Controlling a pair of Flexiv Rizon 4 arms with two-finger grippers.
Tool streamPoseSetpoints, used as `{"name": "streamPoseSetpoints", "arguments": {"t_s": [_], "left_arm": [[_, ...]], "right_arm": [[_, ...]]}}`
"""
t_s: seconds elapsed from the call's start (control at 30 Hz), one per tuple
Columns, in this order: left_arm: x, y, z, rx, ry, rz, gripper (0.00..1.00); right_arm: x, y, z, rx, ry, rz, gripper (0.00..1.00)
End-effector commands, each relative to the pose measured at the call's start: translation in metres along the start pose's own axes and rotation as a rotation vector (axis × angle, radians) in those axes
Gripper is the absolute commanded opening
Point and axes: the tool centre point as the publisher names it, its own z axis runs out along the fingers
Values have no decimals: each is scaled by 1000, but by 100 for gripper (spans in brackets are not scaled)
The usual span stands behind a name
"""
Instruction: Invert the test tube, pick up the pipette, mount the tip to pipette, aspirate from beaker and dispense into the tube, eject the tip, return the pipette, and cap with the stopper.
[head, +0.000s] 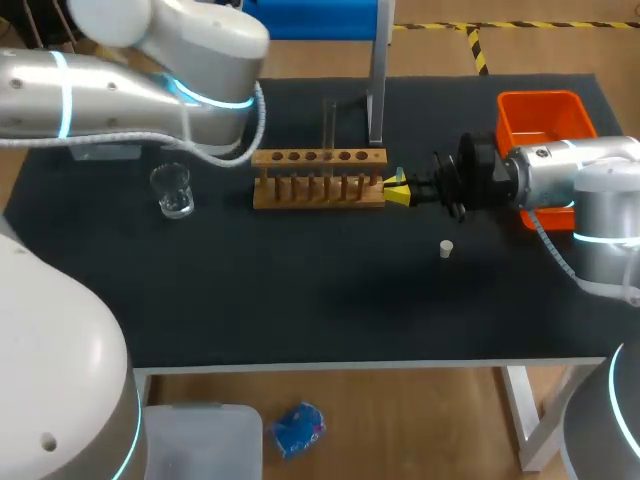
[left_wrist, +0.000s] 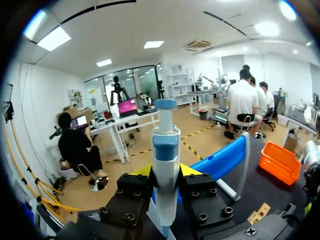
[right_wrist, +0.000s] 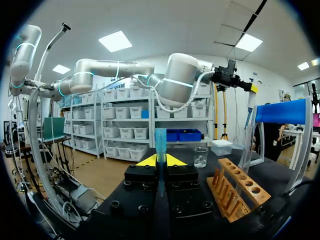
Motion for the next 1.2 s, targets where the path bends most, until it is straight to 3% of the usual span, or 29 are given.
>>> {"name": "streamPoseSetpoints", "arguments": {"t_s": [0.03,0.4,0.53,0.63,0.87,1.03,1.2], "left_arm": [[-6,-2,-24,-16,434,-5,0],[-6,-2,-24,-16,434,-5,0],[5,-1,-37,99,597,-26,0],[9,3,-55,129,673,-26,0],[39,13,-101,171,788,-15,0],[68,21,-130,158,920,40,0],[74,24,-139,153,929,41,0]], "right_arm": [[1,0,0,0,-2,-1,0],[1,0,0,0,-2,-1,0],[1,0,0,0,-2,-1,0],[1,0,0,0,-2,-1,0],[1,0,0,0,-2,-1,0],[1,0,0,0,-2,-1,0],[1,0,0,0,-2,-1,0]]}}
